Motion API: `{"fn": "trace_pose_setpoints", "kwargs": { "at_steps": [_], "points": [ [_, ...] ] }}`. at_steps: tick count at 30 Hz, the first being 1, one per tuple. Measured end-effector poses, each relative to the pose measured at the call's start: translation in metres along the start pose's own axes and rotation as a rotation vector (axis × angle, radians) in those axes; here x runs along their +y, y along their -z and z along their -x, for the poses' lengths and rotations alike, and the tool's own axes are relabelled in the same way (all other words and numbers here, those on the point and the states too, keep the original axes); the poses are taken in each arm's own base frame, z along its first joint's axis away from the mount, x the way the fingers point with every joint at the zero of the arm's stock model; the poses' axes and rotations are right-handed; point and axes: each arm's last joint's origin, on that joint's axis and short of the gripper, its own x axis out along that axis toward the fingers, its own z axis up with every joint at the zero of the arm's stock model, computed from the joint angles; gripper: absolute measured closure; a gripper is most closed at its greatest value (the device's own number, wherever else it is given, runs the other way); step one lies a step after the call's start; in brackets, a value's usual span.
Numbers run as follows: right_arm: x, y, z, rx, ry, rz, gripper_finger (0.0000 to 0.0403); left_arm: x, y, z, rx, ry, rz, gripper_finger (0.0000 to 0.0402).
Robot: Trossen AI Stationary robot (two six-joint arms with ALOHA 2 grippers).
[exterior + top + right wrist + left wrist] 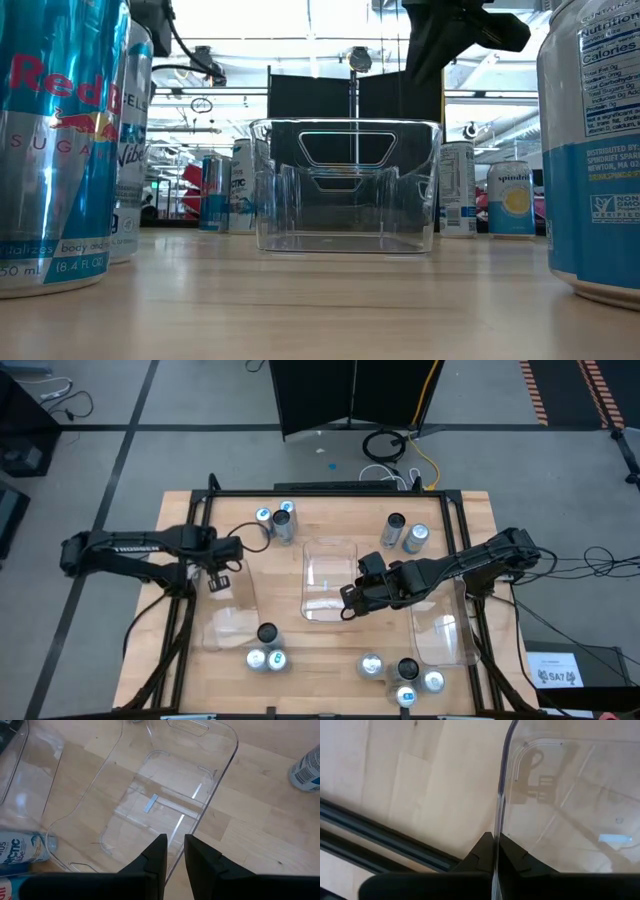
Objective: Sort soda cans
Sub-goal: Move the bottom transparent bin to the middle left of the table
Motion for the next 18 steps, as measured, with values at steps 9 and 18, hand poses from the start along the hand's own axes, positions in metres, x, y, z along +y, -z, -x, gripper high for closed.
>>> {"fn": "trace_pose_setpoints", "kwargs": {
  "at_steps": [9,18],
  "points": [
    [0.000,0.000,0.000,0.001,0.000,0.000,0.0344,0.019,-0.007,0.015,-0.003,-0.036,0.122,0.0392],
    [0.000,0.000,0.000,0.001,0.000,0.001,0.0344,0.036,-0.026,0.039,-0.060,-0.093,0.091,0.0393]
  ]
}}
